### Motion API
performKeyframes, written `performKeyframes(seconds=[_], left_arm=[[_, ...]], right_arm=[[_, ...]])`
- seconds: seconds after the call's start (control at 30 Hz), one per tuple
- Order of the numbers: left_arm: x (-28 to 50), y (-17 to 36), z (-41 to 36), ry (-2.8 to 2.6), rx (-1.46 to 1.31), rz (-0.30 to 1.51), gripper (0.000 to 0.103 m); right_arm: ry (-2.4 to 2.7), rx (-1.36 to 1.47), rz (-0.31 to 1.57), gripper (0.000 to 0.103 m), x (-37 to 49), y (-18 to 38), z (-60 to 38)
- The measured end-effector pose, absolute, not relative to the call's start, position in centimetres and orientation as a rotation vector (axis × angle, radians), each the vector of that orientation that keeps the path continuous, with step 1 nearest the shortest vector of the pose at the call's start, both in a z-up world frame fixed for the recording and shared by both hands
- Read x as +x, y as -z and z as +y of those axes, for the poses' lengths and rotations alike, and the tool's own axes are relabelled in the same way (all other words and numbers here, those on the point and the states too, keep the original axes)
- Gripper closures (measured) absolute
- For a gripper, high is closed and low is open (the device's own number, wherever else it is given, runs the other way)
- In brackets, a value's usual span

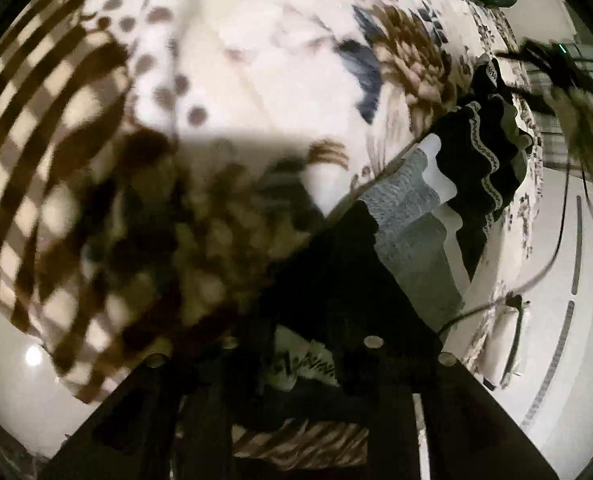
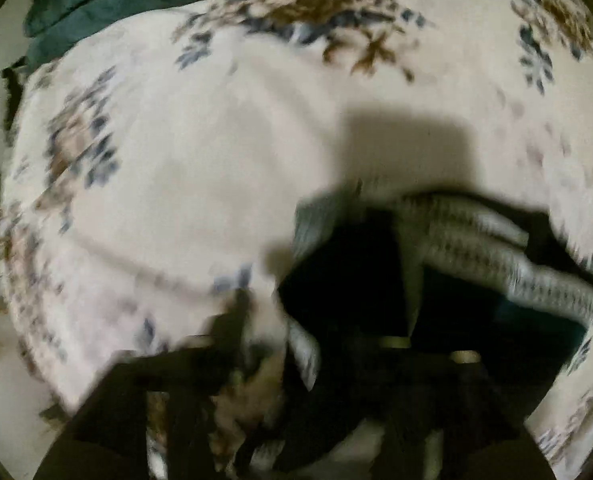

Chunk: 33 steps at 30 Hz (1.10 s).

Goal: Fold small clothes

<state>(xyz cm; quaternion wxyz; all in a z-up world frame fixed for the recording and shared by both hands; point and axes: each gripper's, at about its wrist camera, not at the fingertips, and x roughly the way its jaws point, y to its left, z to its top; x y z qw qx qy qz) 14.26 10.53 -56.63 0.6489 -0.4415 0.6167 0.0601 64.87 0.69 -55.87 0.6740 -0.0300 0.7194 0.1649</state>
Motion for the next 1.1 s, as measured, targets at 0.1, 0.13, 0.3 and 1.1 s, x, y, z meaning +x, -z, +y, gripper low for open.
performKeyframes(seconds=[0.1, 0.13, 0.3, 1.1], left_arm=[[14.0, 55.4, 11.0, -0.126, -0.96, 1.396, 0.054], [14.1, 55.0, 11.0, -0.117, -0.946, 1.393, 0.05], [15.6, 55.3, 9.6, -0.101, -0.832, 1.415, 0.049], [14.9, 52.2, 5.8, -0.133, -0.657, 1.435, 0.087]], right_arm=[[-0.424, -0.085, 1.595, 0.037, 59.2, 53.4, -2.4], [-0.427, -0.091, 1.595, 0.037, 57.0, 52.8, -3.8], [-0.39, 0.017, 1.71, 0.036, 43.5, 53.5, -12.8], [-0.324, 0.432, 1.871, 0.083, 19.2, 60.8, -24.1]])
